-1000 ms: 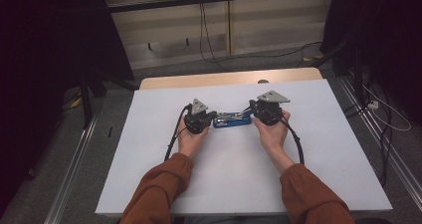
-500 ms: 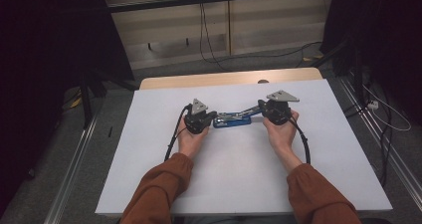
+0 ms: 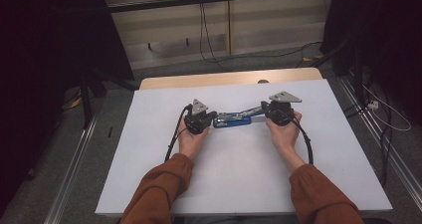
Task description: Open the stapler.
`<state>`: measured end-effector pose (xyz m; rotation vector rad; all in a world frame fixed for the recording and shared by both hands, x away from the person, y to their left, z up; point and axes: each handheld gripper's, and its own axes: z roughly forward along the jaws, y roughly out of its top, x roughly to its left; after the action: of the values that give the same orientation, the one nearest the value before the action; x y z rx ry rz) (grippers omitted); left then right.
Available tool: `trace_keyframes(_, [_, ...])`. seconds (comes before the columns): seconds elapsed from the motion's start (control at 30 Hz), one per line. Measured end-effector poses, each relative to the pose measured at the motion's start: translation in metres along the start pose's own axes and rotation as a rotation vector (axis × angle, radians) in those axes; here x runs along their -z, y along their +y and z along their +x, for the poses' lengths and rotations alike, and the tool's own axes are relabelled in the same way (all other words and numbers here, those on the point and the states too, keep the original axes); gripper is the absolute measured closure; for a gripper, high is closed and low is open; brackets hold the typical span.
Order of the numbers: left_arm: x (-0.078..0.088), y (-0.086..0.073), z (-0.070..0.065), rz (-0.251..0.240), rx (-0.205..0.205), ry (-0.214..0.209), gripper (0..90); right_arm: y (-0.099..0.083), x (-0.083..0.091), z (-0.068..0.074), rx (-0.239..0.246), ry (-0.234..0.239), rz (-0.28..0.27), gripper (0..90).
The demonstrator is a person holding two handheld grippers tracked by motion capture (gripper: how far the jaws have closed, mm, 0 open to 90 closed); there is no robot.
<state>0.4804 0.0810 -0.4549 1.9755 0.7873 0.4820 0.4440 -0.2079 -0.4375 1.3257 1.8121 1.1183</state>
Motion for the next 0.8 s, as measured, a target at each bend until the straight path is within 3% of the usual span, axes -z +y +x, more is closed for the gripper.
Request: trace_keyframes(0.8, [-0.0004,0.0008,-0.0007,0.000,0.013,0.006,90.0,-0.0082,-0.0033,-0.0065,0.011,-0.006,0.034,90.0])
